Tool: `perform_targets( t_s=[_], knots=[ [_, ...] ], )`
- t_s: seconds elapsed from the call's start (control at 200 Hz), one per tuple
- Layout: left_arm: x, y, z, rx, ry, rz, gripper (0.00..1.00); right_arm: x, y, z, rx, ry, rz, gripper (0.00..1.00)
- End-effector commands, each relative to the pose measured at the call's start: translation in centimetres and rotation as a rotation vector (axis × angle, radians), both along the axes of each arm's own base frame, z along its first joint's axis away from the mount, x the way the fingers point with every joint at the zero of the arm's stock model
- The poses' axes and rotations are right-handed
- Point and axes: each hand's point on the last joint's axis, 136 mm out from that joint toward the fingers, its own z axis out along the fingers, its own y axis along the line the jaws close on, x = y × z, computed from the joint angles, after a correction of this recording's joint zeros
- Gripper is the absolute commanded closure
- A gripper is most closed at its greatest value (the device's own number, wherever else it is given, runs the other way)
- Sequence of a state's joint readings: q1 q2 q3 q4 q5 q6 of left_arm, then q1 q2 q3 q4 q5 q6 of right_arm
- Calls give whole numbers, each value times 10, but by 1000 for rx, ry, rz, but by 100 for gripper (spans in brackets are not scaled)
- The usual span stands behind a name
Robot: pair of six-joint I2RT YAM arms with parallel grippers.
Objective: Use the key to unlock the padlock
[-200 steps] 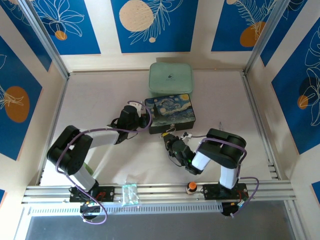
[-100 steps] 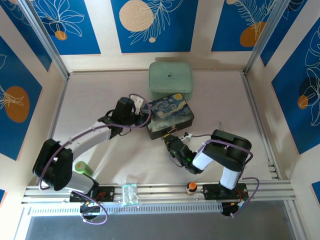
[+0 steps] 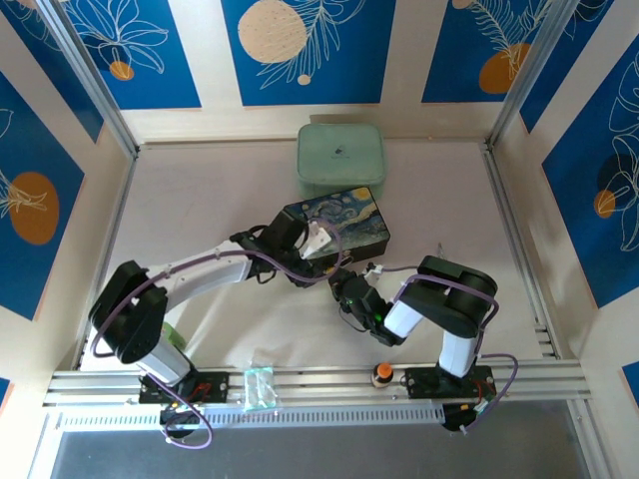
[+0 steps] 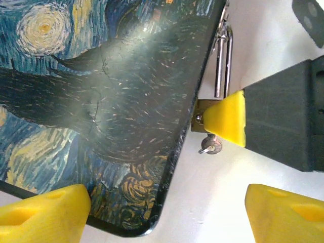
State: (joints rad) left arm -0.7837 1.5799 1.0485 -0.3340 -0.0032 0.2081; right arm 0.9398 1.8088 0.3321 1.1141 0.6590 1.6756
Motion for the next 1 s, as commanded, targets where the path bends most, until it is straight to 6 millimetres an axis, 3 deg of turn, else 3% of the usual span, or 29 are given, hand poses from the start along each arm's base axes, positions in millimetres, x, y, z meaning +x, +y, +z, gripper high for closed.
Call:
perform_targets(
  t_s=[0.0,0.105,0.235,0.415,0.62,0.705,0.996],
  knots=[
    [17,2,-2,118,-89,-7,18,-16,-21,-52,-119,167,-6,95],
    [29,11,-19,286,-122,14,19,-16,-19,-52,-104,159,6,95],
    [27,14,-36,382,-107,-17,25,-12,-13,-44,-67,111,29,95],
    [20,33,-60,483,-83,-18,35,-10,-12,-49,-8,107,35,95],
    [8,37,-76,500,-39,-55,43,-4,-18,-45,15,80,25,95],
    [6,43,-84,530,-32,-60,54,3,-23,-32,27,32,-3,95],
    [0,54,-104,555,-28,-83,55,16,-34,-12,52,12,-53,96]
  ],
)
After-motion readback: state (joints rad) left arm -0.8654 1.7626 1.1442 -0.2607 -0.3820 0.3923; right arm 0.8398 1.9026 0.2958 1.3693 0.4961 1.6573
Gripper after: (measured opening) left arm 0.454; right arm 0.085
